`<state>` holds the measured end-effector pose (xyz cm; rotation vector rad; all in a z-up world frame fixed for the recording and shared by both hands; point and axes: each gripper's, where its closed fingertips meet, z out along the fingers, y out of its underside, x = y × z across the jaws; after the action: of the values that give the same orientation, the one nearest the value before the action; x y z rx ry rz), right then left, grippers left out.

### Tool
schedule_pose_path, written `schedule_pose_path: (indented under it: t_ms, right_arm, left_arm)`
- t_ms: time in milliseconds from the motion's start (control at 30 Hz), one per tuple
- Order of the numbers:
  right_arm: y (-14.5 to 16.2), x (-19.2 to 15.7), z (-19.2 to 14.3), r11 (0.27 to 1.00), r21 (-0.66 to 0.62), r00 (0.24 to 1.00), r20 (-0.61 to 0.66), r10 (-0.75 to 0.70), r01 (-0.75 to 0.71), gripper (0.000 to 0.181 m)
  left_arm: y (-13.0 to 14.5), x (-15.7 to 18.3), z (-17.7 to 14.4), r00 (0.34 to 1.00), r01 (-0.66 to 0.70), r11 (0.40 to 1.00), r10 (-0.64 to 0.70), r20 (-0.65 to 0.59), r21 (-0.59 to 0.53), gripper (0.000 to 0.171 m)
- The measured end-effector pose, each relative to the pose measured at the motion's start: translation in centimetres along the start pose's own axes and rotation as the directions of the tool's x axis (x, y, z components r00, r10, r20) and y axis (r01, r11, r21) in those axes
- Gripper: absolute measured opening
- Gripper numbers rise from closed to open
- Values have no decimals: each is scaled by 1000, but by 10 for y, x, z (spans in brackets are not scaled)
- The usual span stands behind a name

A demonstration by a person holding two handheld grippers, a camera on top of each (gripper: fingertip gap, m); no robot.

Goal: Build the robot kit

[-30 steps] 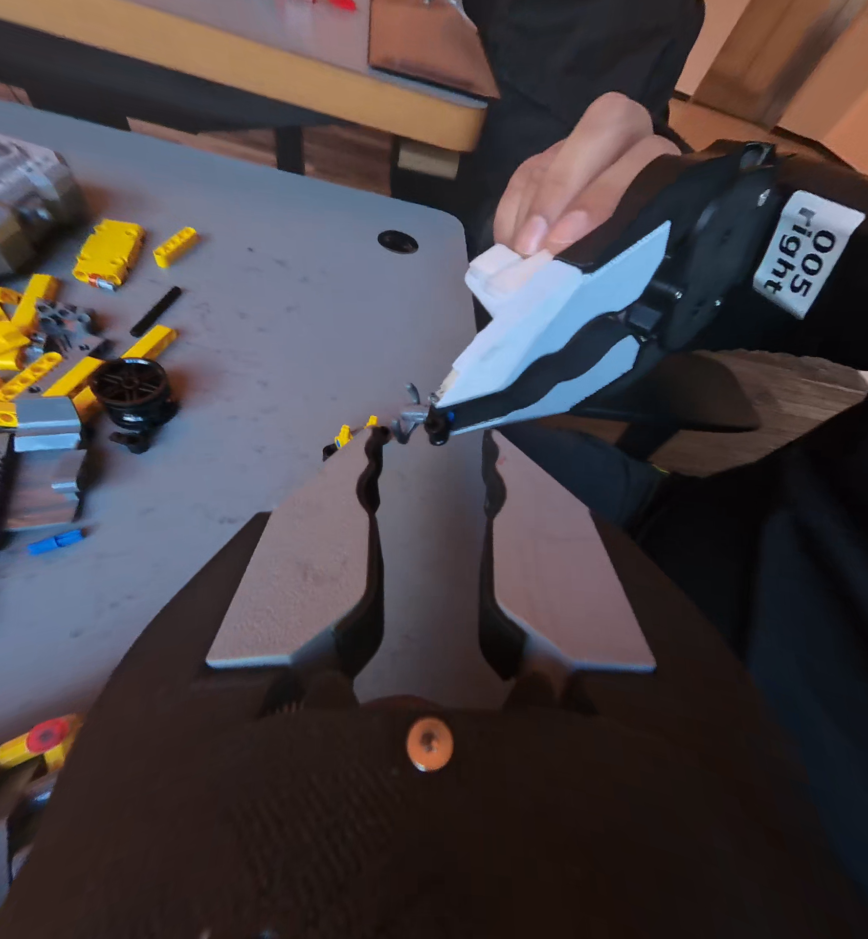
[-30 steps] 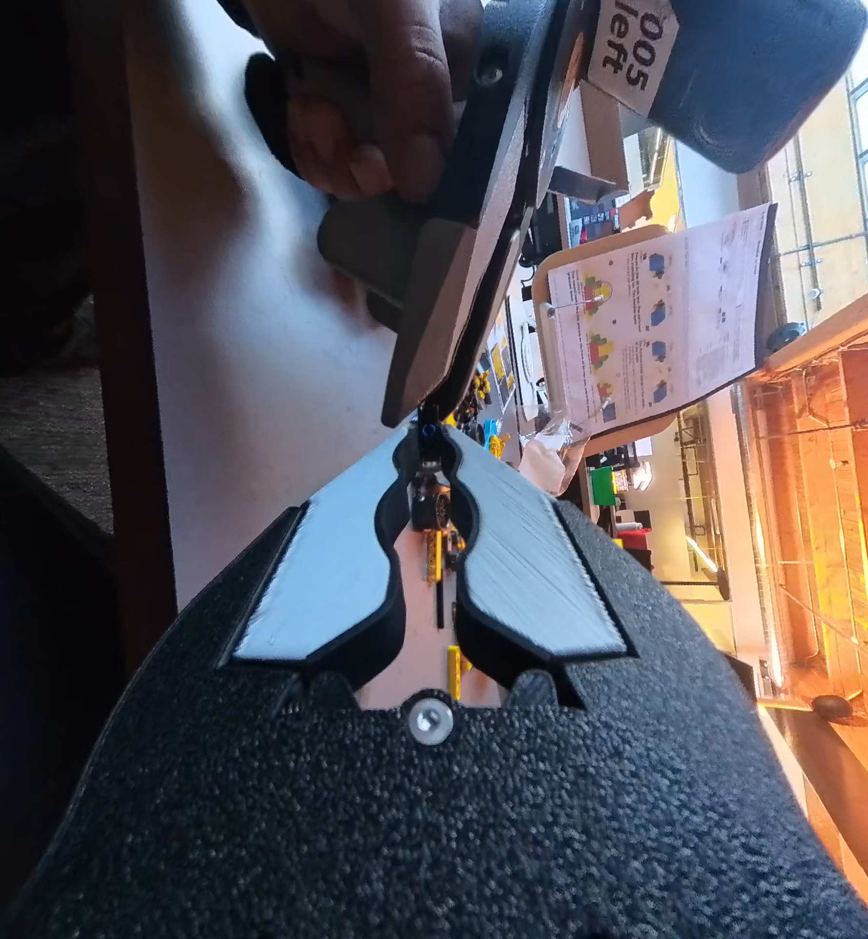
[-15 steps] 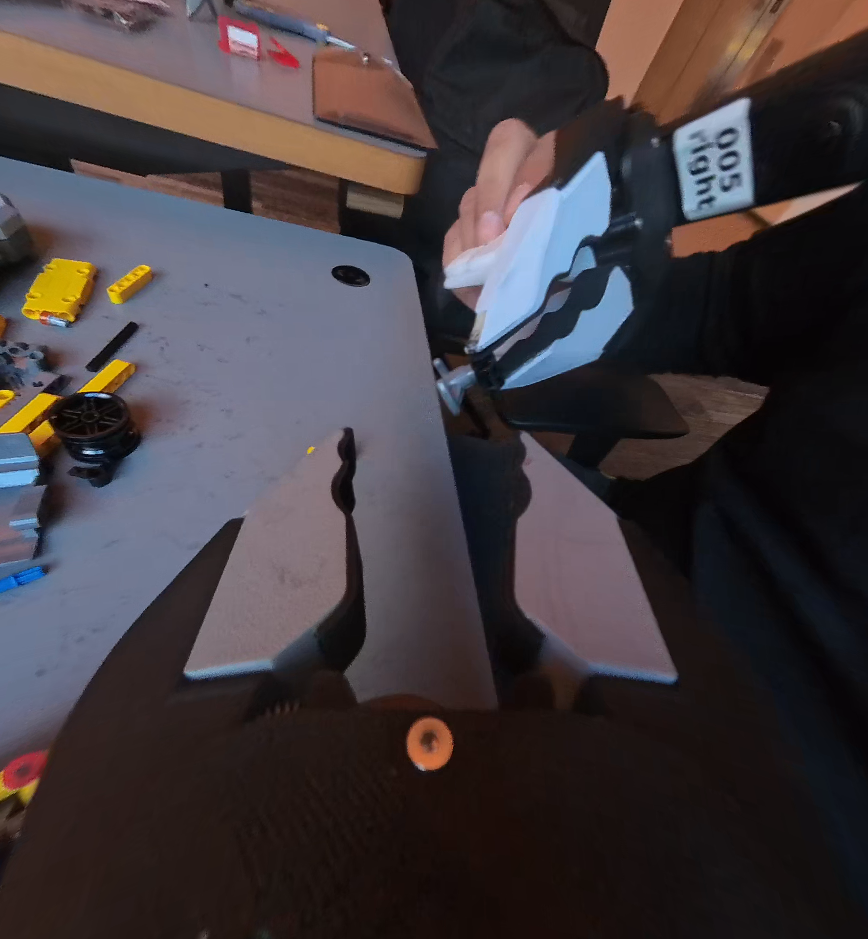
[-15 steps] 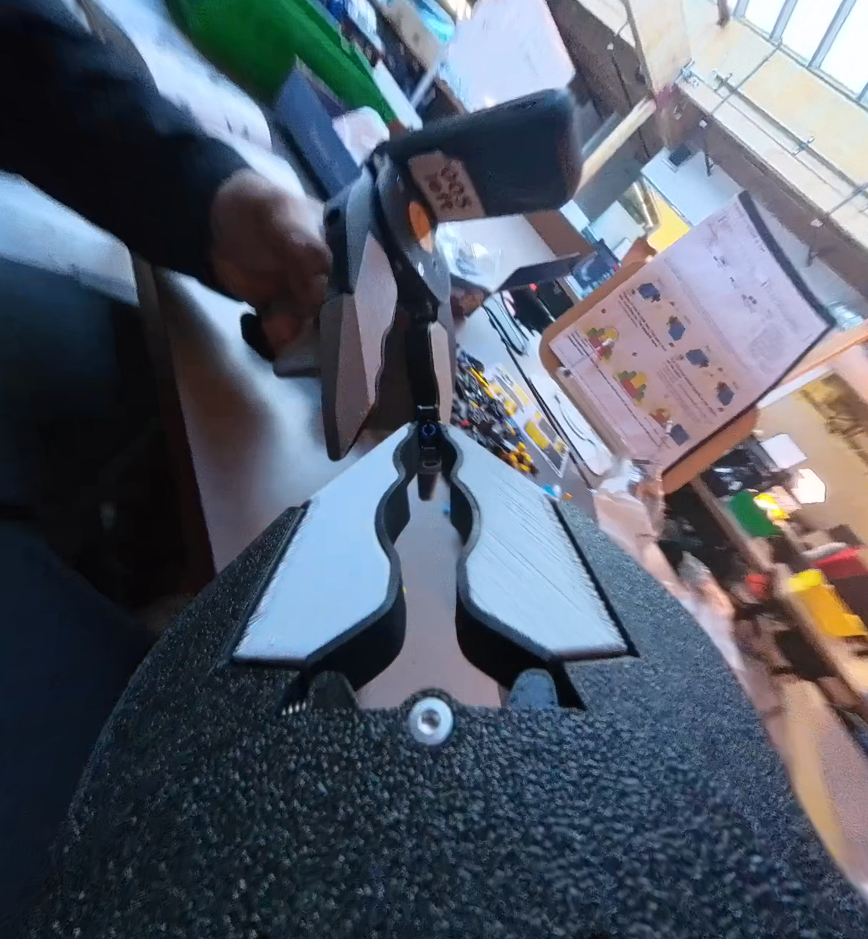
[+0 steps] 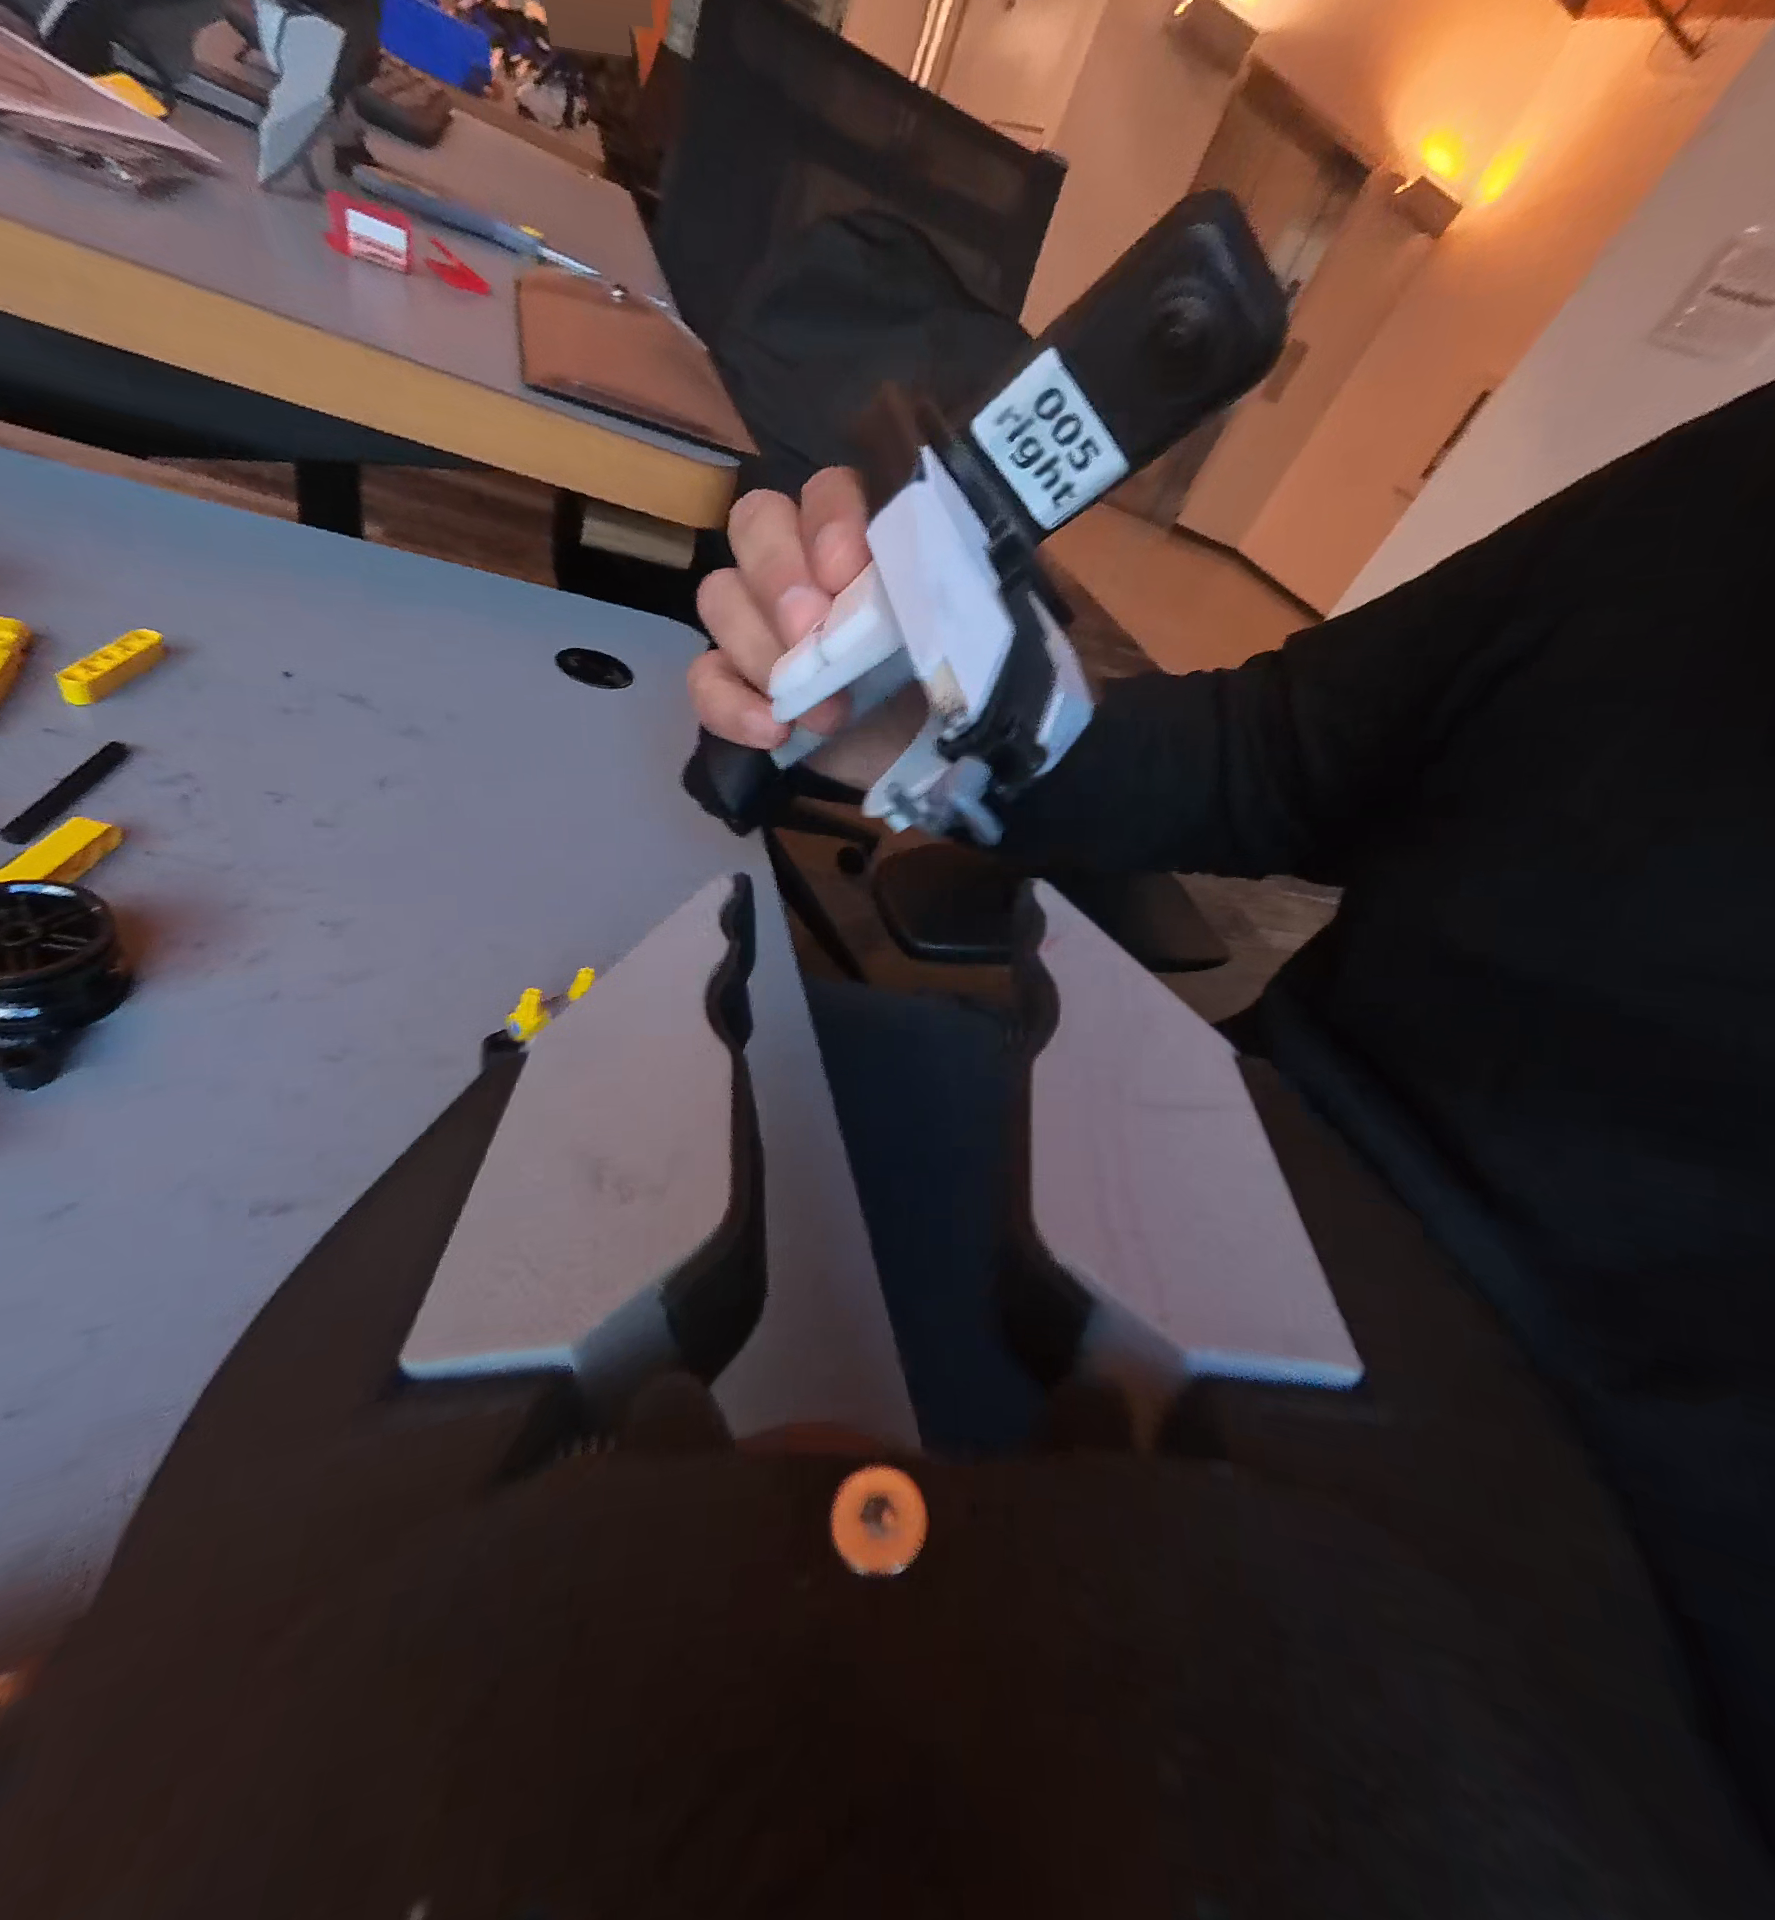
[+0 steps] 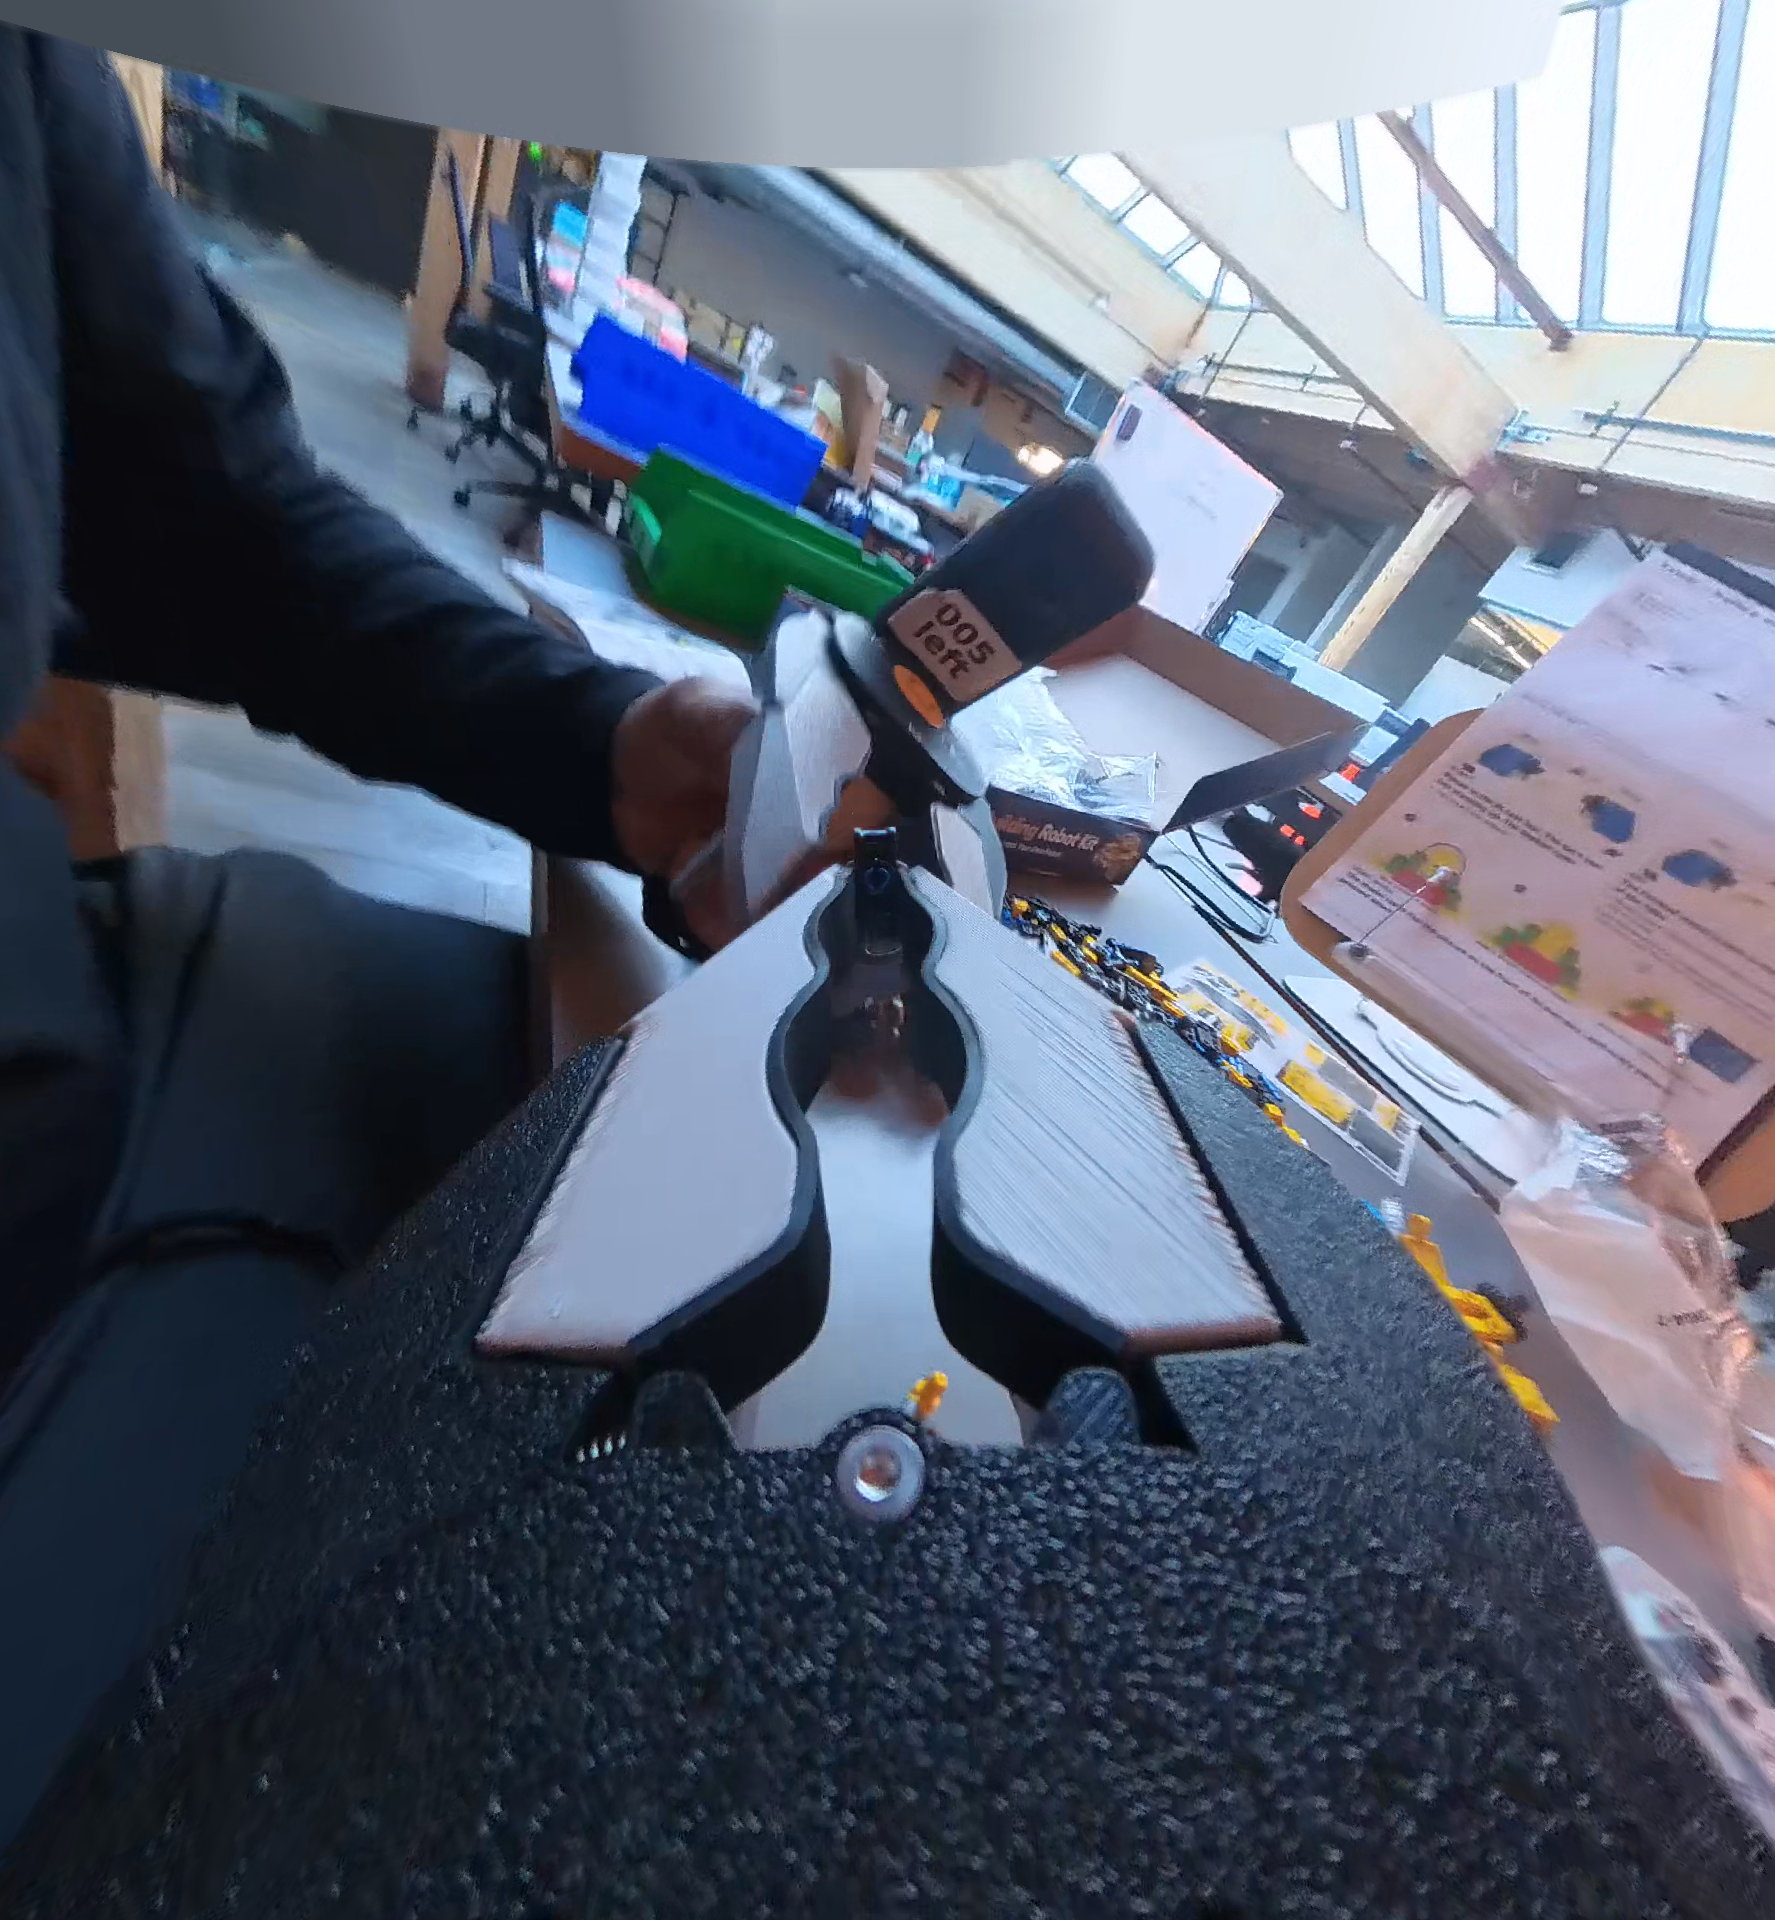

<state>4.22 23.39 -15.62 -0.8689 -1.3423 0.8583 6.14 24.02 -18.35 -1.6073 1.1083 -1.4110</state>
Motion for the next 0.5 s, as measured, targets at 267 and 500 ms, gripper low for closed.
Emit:
schedule_pose_path:
  t_ms: [267,500]
  right_arm:
    - [-2,-8,-1,990,-14,988,65,-142,144,6]
    - [-19,-20,-2,986,56,982,101,-162,157,7]
  left_arm:
    - [-8,17,-1,980,108,993,-97,-174,55,38]
    - [-9,38,3,925,184,980,-149,-349,70,40]
